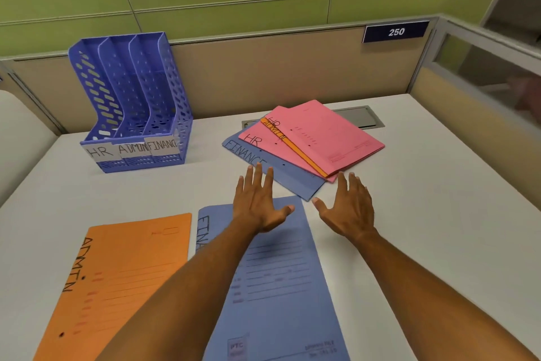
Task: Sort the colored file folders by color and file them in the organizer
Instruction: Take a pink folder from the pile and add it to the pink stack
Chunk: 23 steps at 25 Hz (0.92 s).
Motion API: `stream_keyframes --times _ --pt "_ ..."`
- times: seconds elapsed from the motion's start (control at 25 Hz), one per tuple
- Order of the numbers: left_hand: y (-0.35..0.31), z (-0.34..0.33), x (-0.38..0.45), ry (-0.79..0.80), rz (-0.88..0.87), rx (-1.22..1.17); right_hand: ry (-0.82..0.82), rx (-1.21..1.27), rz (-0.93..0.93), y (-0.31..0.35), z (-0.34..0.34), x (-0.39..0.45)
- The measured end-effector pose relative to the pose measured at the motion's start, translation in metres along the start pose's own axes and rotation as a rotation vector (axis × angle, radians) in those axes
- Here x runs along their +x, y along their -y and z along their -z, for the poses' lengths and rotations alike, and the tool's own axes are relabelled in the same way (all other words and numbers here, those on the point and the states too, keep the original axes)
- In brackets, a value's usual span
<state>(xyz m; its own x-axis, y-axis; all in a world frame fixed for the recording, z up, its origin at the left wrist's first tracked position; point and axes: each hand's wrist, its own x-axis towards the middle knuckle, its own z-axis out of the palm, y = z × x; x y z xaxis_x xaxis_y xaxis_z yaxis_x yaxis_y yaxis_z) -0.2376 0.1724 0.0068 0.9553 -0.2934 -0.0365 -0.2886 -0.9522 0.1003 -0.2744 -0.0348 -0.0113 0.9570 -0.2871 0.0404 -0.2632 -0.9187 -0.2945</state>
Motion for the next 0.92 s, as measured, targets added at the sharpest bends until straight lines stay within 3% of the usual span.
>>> stream_keyframes --times 0.32,0.44,0.64,0.92 --pt "-0.045 -0.018 0.039 0.050 0.077 -0.035 0.002 0.451 -0.175 -0.028 -0.005 0.061" --pt "-0.051 -0.026 0.046 0.060 0.085 -0.072 0.020 0.767 -0.332 -0.028 -0.002 0.080" --pt "-0.047 -0.033 0.055 0.064 0.108 -0.126 0.006 1.090 -0.594 -0.029 -0.008 0.112" --pt "-0.036 -0.033 0.062 0.089 0.164 -0.178 0.025 1.355 -0.853 -0.041 -0.015 0.134"
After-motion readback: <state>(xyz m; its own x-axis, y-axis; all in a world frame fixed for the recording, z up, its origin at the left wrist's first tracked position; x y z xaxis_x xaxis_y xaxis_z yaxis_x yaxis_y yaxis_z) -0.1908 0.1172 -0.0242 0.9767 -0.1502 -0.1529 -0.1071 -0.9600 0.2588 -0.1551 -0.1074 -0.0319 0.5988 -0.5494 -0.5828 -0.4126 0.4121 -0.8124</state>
